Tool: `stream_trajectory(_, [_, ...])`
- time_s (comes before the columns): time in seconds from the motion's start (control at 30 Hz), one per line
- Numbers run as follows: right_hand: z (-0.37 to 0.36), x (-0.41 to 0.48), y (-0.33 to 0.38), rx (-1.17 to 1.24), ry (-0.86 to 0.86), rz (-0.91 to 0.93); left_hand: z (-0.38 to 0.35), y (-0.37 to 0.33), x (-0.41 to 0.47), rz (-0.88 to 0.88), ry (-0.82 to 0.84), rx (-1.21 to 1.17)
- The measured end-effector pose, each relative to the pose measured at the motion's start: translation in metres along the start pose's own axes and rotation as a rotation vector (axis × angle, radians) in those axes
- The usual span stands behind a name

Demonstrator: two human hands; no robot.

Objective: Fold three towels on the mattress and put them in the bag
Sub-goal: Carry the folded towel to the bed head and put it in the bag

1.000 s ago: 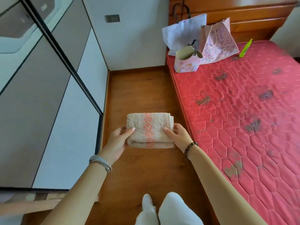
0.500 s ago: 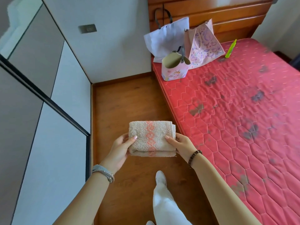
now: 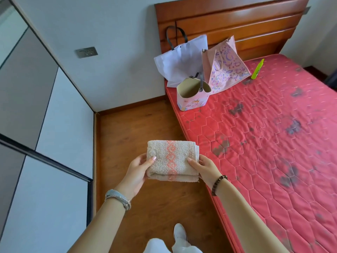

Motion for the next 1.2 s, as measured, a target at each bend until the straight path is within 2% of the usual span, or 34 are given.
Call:
stream_trajectory(0.33, [-0.009,0.095,0.038,0.010,-0.101,-0.024,-0.038,-0.050,0.110,0.017,0.067,0.063])
stream_trajectory(0.73, [-0.083,0.243,0.132,0.005,-0.205,0.011,-0.052,-0.180,0.269,0.003,0.159,0.135])
stream_trajectory(1.2, [-0.099,0.362,0.166,0.072,-0.281,-0.093,-0.094,-0.226,0.387,0.059,0.200,0.159])
Point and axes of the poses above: each hand's wrist, its own x-axis towards the middle knuckle, its own z-axis out of the back of the hand, y = z × x, the point moved 7 cm from there along x, towards the middle knuckle, and after that the axes turned 13 degrees about -y, right-handed, at the moved point
